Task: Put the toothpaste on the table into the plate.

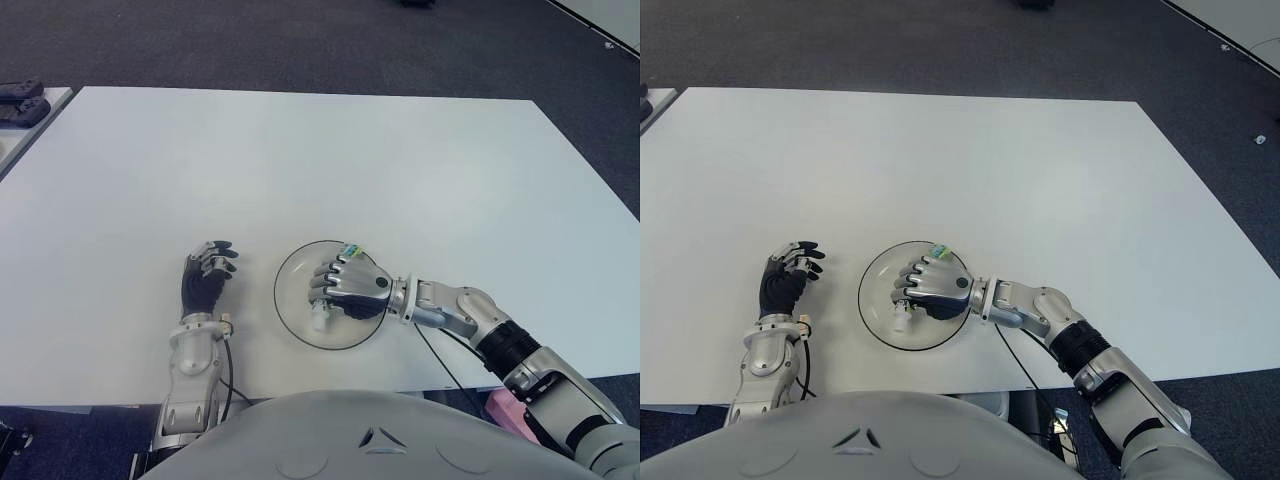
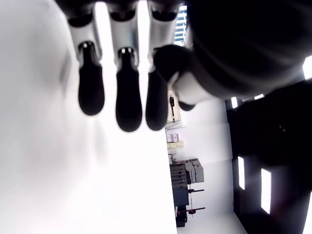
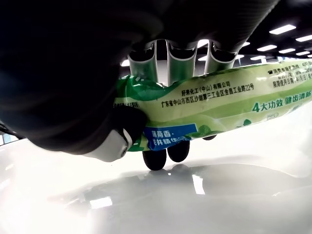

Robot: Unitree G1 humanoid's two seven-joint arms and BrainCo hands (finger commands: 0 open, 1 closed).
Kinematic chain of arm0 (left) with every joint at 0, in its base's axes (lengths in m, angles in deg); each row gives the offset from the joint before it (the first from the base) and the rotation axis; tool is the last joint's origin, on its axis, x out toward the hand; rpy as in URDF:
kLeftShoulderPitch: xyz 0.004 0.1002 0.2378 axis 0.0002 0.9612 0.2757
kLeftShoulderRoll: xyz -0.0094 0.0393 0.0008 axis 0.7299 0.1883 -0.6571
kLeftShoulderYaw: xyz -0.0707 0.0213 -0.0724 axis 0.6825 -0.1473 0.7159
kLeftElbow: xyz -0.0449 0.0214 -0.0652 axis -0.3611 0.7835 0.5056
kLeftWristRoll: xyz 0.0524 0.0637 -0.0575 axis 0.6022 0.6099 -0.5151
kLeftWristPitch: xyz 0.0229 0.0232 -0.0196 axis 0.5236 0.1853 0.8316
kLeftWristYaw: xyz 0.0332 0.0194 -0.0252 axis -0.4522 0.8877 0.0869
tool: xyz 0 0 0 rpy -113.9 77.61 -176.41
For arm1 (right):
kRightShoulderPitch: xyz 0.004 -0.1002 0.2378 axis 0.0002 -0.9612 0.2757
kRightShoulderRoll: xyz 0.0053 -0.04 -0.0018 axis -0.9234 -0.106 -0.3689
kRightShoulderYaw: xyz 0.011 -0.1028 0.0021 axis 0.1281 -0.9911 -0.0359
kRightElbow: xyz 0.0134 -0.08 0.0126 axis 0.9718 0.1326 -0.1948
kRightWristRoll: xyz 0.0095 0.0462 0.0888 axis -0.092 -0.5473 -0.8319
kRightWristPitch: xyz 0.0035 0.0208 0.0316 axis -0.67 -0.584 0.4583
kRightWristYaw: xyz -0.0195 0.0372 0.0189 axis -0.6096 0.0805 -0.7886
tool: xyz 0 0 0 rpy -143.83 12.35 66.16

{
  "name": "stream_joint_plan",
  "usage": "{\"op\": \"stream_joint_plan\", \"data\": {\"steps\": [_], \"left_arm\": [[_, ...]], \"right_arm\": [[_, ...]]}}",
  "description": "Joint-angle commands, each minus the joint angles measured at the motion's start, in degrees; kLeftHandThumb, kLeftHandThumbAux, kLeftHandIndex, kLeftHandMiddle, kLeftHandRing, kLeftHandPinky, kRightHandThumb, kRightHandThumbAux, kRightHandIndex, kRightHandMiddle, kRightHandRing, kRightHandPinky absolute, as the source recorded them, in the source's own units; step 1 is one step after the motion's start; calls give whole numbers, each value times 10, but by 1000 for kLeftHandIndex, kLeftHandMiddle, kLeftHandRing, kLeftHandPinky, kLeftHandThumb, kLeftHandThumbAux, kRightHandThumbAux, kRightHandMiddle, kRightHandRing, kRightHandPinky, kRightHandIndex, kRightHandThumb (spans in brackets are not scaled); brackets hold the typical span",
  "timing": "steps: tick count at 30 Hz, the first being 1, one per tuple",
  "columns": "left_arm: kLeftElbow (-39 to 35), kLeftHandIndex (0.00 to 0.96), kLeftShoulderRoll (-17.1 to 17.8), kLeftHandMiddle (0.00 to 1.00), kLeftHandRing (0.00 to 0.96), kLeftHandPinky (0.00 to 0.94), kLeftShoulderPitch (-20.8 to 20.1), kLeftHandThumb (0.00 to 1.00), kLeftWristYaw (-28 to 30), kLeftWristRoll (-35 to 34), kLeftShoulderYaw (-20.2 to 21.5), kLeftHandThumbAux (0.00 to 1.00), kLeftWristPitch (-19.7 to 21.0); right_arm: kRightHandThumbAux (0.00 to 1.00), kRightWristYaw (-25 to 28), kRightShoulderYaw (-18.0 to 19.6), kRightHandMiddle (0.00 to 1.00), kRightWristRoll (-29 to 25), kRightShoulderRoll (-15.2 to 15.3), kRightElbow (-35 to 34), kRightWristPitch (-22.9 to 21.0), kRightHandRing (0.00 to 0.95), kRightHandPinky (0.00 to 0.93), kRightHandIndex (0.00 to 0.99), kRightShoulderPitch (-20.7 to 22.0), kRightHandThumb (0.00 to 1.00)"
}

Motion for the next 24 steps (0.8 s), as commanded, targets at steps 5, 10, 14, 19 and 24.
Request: {"op": "stream_joint_plan", "data": {"steps": [5,10,14,19,24], "left_arm": [[8,397,0,486,596,587,-4,831,2,-1,1,684,1],[8,397,1,487,599,588,-5,831,2,0,1,684,3],[8,400,1,485,597,583,-6,832,1,1,0,684,3],[9,404,0,483,593,579,-7,833,-1,3,0,683,3],[10,403,1,483,592,579,-9,833,-1,2,1,683,4]], "right_arm": [[581,76,-12,147,-12,7,15,-19,142,165,126,-3,363],[475,67,-5,24,3,9,1,-41,23,27,21,-8,317],[389,64,-1,5,6,12,-7,-54,4,5,4,-14,312],[324,61,1,0,6,14,-10,-57,0,0,0,-14,299],[298,60,2,0,14,17,-15,-60,0,0,0,-11,278]]}}
